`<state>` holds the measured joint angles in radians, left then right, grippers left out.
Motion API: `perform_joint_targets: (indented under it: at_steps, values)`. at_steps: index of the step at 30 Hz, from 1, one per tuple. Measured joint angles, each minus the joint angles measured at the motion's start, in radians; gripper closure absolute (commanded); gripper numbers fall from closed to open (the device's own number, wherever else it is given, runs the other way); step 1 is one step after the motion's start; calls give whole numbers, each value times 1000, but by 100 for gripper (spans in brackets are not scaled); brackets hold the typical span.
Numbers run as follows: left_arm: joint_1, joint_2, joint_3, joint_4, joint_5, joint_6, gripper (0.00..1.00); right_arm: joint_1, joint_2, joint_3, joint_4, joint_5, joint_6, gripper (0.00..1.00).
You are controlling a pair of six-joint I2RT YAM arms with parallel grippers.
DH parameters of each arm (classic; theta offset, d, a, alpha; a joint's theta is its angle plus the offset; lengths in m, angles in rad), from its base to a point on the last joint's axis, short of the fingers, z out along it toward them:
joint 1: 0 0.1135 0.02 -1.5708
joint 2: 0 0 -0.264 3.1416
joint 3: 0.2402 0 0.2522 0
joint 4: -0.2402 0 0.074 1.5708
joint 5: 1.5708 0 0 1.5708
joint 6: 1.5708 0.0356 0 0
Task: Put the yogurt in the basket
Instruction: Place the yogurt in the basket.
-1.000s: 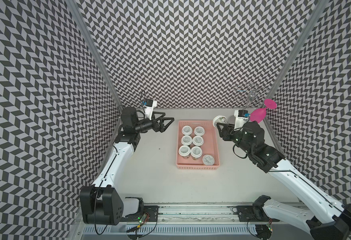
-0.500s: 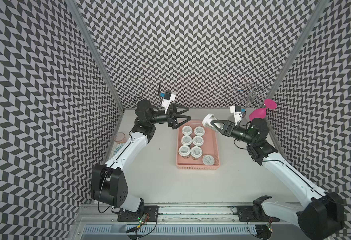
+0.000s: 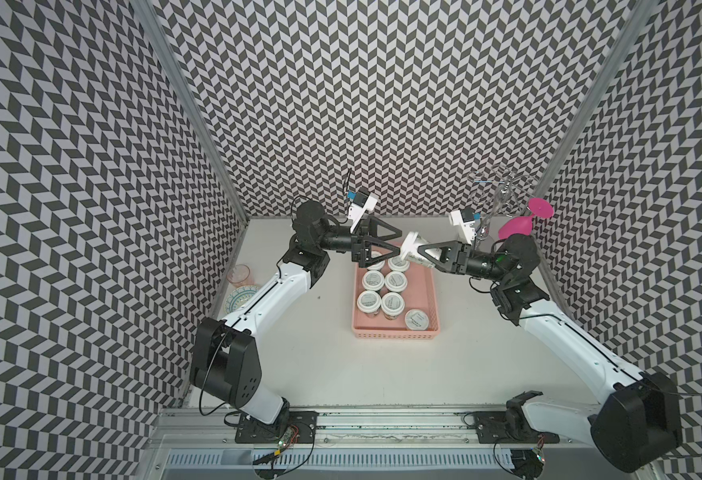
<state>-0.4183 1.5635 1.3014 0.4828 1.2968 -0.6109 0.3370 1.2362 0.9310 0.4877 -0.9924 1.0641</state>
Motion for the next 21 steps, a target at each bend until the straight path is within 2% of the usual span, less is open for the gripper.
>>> perform_joint_targets:
  at_steps: [15, 21]
  values:
    - [-74, 42, 27, -59, -2, 27, 0, 0, 14, 4, 14, -23, 18, 44]
    - [-77, 42, 27, -70, -2, 32, 8, 0, 15, 4, 14, -29, 19, 42]
